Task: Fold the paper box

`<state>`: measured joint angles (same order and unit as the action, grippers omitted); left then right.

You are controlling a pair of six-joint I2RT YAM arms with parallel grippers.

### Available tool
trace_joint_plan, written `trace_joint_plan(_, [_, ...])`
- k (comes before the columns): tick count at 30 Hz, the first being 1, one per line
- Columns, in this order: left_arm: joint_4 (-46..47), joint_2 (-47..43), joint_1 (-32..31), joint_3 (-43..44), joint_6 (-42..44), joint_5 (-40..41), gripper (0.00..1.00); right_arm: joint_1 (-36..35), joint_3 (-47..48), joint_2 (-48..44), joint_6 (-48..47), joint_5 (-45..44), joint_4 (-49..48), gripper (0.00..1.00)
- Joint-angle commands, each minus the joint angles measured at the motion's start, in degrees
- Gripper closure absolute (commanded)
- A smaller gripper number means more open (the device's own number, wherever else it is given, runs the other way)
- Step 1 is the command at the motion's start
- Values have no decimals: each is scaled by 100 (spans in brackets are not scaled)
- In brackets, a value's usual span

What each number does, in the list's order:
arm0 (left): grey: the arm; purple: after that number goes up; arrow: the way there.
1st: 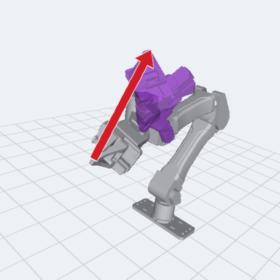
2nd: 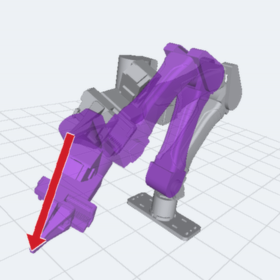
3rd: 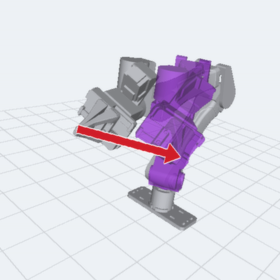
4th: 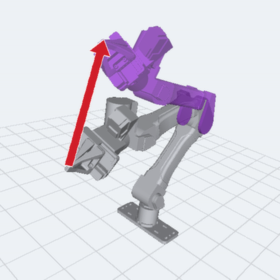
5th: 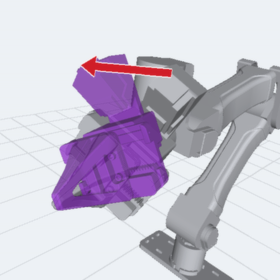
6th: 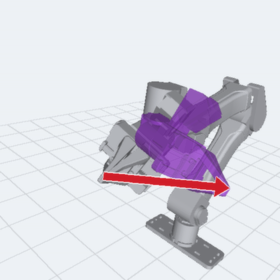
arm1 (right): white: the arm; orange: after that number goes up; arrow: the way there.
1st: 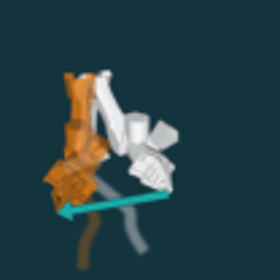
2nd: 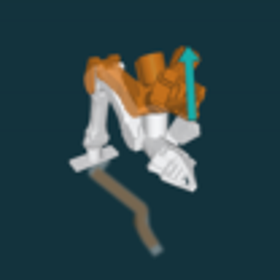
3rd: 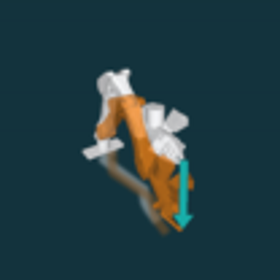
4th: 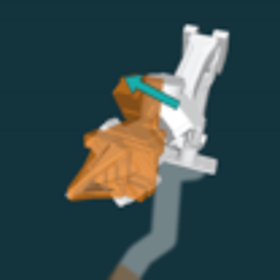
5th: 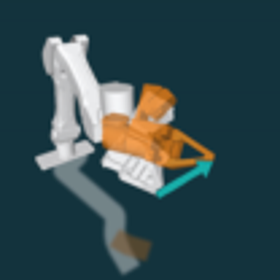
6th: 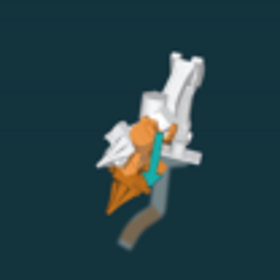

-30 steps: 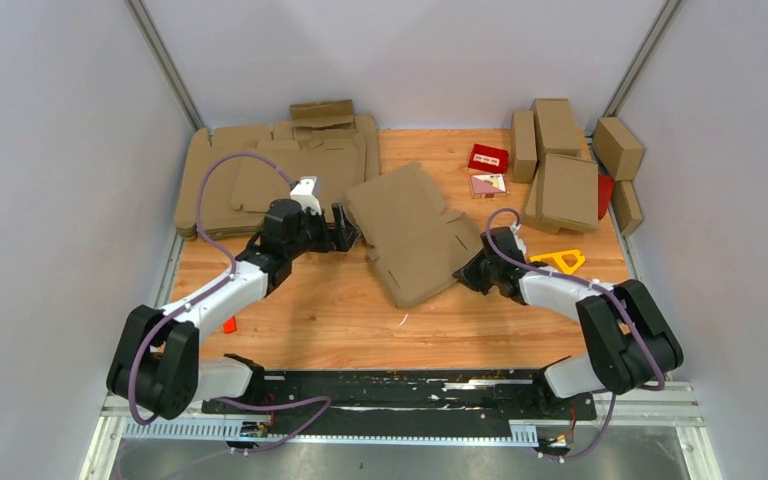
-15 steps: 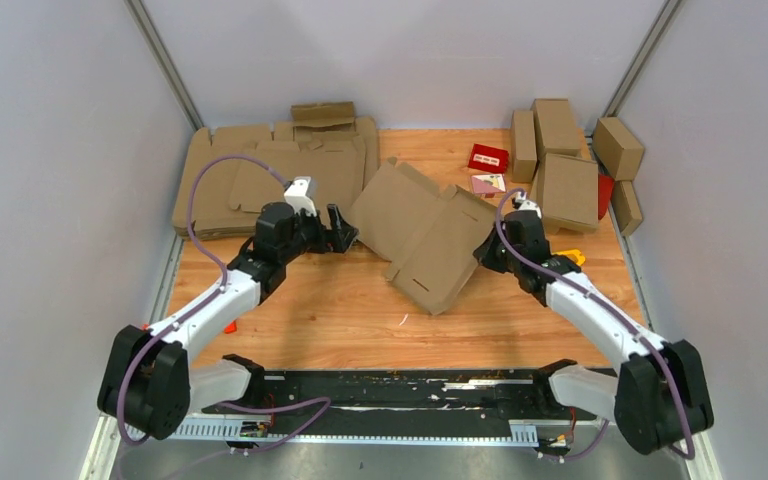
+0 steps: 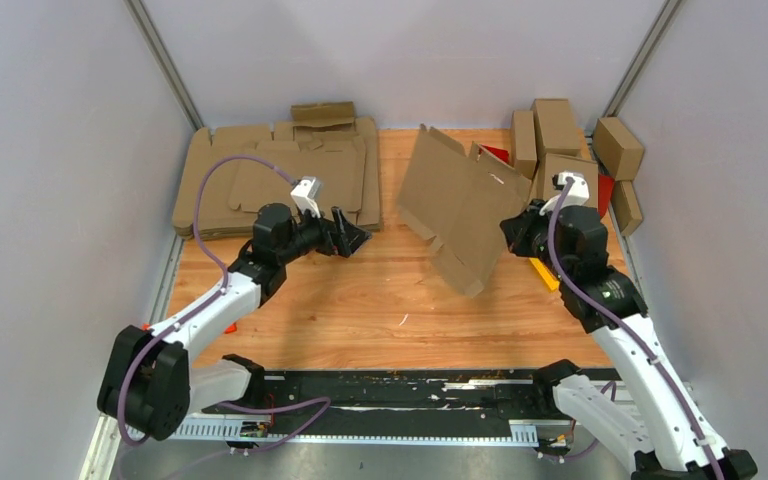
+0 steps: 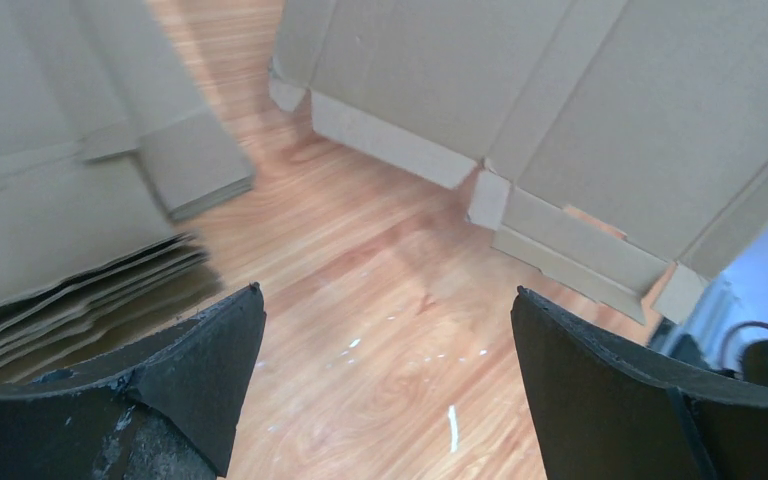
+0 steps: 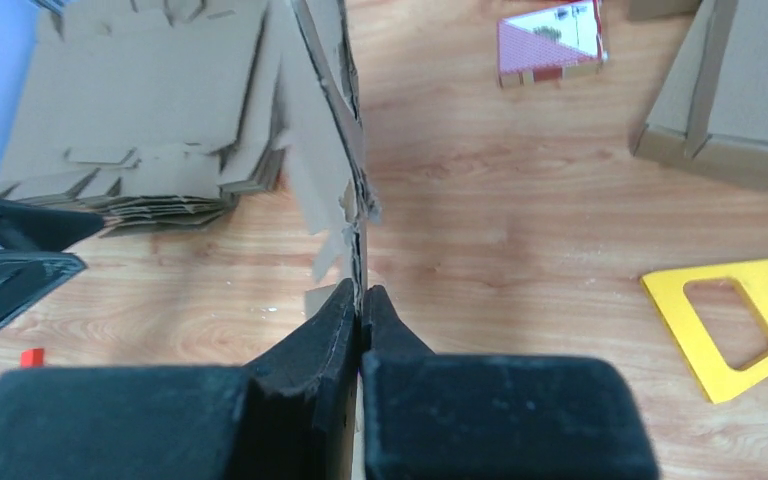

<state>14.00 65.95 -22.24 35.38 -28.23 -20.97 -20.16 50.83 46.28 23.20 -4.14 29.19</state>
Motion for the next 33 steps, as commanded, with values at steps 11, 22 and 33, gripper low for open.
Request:
trace_joint_plan(11, [1452,659,341,554,-483,-835,0,-5,1087,-199,-364,1988,654,100])
trace_joint_plan(22, [1892,1126,967,744,-614,-1603,0,-5,1447,-462,-392,2854,1207,100])
trace_joint_plan(33, [4734,1561,967,478,-2428,-2962,17,-5,1525,-398,-259,3308,1194,100])
